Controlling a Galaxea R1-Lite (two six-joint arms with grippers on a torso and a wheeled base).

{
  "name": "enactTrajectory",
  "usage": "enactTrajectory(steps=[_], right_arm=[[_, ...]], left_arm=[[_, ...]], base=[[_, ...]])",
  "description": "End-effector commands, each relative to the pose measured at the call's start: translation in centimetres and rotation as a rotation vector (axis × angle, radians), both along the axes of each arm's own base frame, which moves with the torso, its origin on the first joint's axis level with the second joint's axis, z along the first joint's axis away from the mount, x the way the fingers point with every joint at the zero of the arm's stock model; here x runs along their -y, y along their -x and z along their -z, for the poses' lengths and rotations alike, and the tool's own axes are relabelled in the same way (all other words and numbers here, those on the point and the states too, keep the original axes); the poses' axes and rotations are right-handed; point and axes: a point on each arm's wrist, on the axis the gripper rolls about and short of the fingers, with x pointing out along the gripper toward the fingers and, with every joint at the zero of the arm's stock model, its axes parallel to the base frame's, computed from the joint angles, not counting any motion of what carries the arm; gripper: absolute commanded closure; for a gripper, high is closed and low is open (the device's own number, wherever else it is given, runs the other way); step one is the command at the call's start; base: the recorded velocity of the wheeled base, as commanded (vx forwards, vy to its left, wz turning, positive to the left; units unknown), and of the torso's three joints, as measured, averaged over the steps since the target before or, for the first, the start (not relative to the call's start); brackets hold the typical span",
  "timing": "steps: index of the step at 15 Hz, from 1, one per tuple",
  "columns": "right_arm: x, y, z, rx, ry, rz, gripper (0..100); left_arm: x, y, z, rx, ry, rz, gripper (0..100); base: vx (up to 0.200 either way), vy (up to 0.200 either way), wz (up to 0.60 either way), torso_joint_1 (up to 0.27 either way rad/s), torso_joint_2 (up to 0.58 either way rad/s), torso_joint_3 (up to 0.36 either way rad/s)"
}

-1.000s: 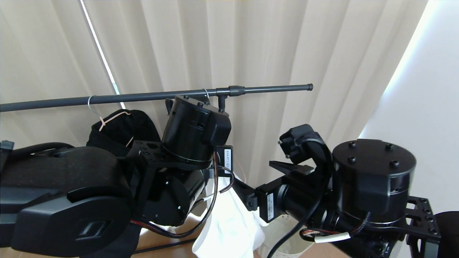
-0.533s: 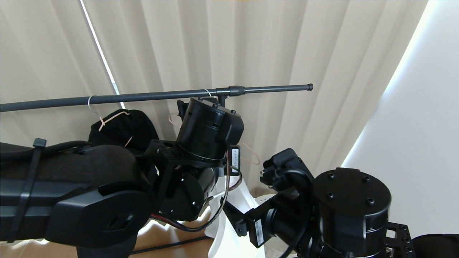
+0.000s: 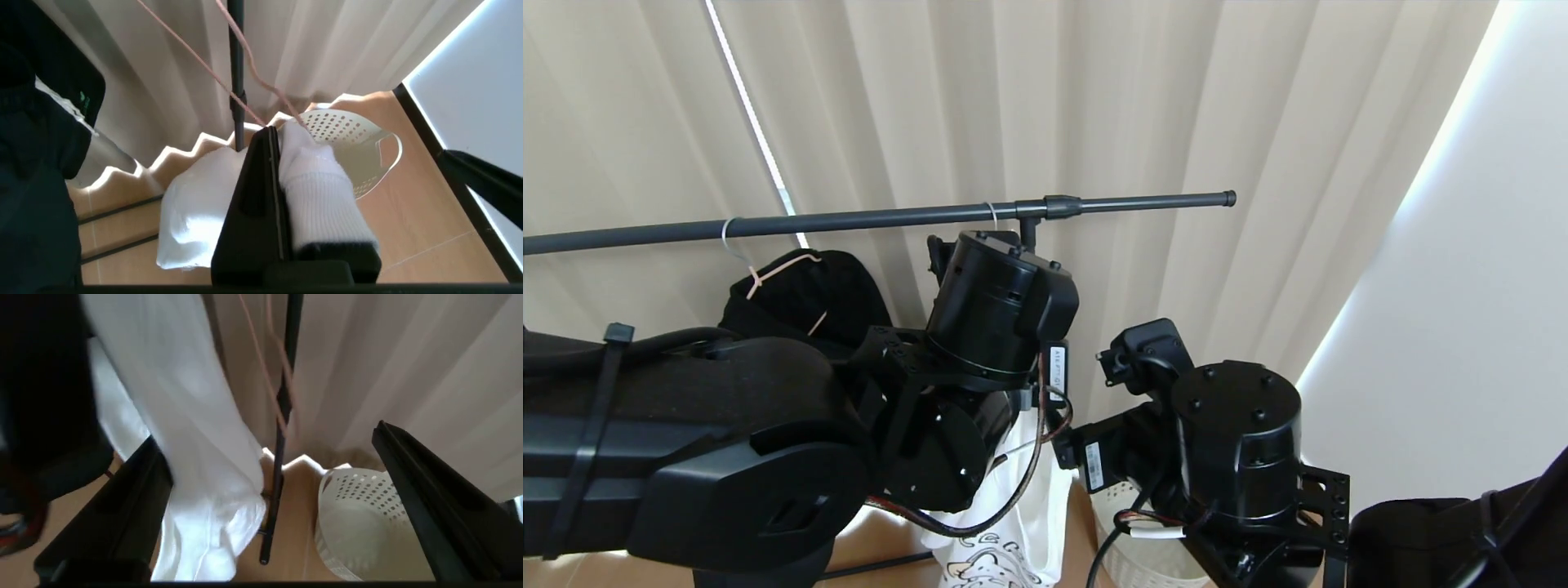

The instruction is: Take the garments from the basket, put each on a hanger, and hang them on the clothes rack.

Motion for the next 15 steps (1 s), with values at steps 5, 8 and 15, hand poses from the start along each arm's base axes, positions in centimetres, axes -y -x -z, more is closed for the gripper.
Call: enactTrajectory(steps=[5,8,15], right_arm=[[1.3,-1.8,0.7,-0.001,0.062,0.055,0],[2.7,-2.5,1.2,0.003,0.144,0.077,0],[3.3,-3.0,0.4,0.020,0.133,0.098,100]], left_arm=[[-0.8,0.5,-1.2,0.022,0.026,-0.003,100],[-1.4,1.0,-1.2,0.020,0.021,-0.003,100],[-1.8,1.3,0.0,-0.011,-0.014,0.002,100]], base=[[0.000,0.000,0.00,0.000,0.00,0.000],[0.000,0.000,0.00,0.000,0.00,0.000],[0.000,0.000,0.00,0.000,0.00,0.000]])
